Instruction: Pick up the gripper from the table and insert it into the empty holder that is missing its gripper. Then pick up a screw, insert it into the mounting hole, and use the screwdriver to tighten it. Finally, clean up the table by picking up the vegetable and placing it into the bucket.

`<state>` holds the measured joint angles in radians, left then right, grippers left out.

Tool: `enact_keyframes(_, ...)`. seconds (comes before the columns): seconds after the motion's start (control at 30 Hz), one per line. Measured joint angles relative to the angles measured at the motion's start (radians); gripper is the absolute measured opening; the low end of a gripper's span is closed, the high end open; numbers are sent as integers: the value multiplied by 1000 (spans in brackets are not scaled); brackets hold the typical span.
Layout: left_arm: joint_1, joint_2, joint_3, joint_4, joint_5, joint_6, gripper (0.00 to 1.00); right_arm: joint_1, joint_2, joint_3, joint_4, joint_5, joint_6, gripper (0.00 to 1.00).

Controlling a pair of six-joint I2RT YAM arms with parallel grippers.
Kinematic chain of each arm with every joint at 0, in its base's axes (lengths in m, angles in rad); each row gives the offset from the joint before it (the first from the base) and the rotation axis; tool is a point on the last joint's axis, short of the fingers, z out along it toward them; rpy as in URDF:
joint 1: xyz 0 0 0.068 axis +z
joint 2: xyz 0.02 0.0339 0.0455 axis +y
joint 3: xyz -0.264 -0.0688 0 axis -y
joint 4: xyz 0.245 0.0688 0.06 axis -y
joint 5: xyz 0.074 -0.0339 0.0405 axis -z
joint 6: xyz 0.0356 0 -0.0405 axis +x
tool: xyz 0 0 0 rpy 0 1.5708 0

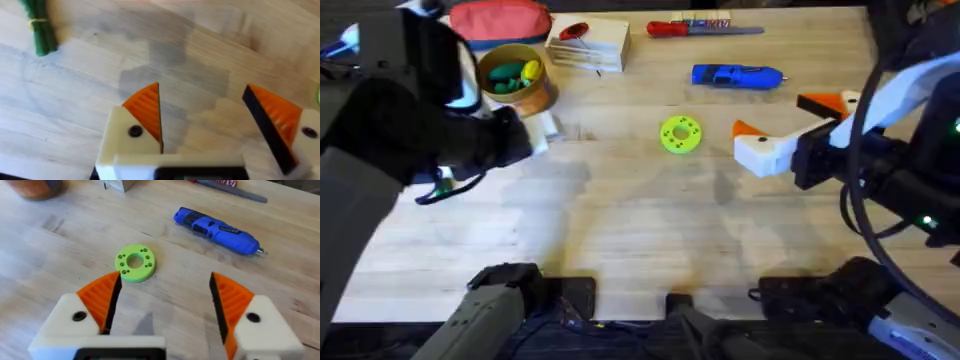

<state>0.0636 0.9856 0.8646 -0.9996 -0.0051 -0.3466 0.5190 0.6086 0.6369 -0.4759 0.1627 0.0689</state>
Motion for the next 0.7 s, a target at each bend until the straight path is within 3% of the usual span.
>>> enact_keyframes(0.07, 98, 37, 0, 1, -2, 6, 985, 0, 0, 0, 0, 0, -10, 992)
enact_keyframes(0.2, 250, 82, 0, 27, -8, 14, 985, 0, 0, 0, 0, 0, -21, 992)
enact_keyframes(0.4, 434, 116, 0, 135, -57, 22, 985, 0, 0, 0, 0, 0, -37, 992)
enact_keyframes(0.53, 520, 160, 0, 217, -90, 94, 985, 0, 0, 0, 0, 0, -47, 992)
enact_keyframes(0.7, 564, 239, 0, 256, -96, 249, 985, 0, 0, 0, 0, 0, -51, 992)
